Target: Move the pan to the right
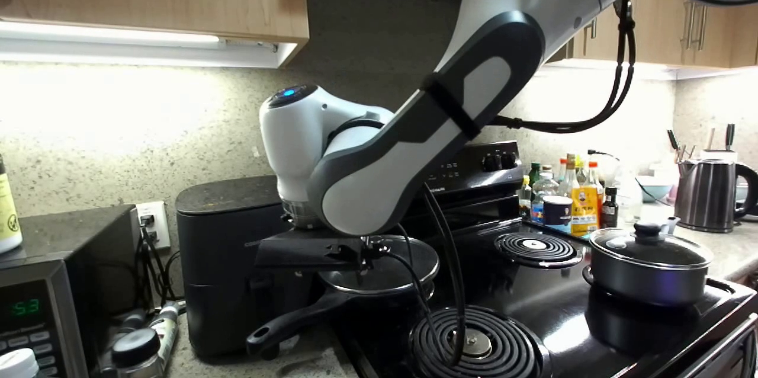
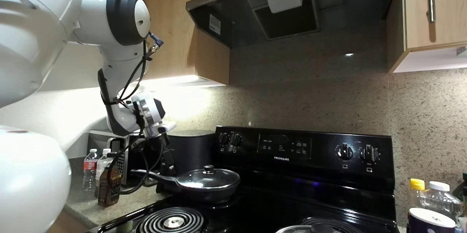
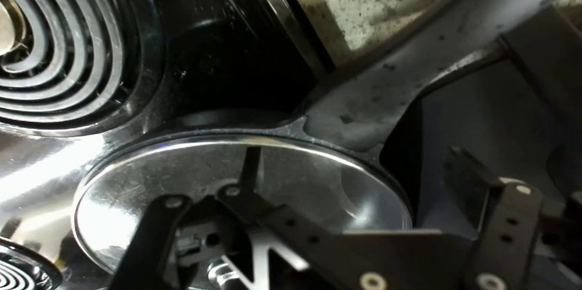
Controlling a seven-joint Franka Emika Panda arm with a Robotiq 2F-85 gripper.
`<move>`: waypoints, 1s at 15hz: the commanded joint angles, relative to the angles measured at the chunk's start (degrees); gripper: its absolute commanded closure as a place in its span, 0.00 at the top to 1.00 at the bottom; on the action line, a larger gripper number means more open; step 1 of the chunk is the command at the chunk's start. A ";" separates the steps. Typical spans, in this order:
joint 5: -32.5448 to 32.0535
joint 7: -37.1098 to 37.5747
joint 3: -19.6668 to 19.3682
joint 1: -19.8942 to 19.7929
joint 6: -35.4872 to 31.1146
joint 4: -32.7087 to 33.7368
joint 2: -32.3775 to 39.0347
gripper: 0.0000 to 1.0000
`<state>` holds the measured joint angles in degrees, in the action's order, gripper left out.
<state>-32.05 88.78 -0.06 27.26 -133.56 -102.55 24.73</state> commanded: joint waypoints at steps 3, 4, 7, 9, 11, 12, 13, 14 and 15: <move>5.44 -4.11 3.85 -3.17 0.03 -0.48 0.03 1.00; 7.88 -6.33 4.84 -3.93 -0.28 -0.67 0.27 1.00; 17.41 -15.10 8.09 -6.40 0.08 -0.52 2.10 1.00; 21.40 -18.50 8.58 -6.90 1.19 -0.06 3.11 1.00; 23.65 -19.82 7.96 -6.85 1.97 0.41 4.13 0.75; 23.39 -19.02 6.82 -6.42 1.92 0.68 4.66 0.74; 22.86 -18.05 5.90 -6.16 1.82 0.80 4.96 0.67; 21.24 -16.45 4.45 -5.59 1.54 0.64 4.96 0.60; 20.23 -15.33 3.25 -5.24 1.34 0.33 4.80 0.53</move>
<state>-10.73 71.94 5.79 21.38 -132.97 -102.33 29.43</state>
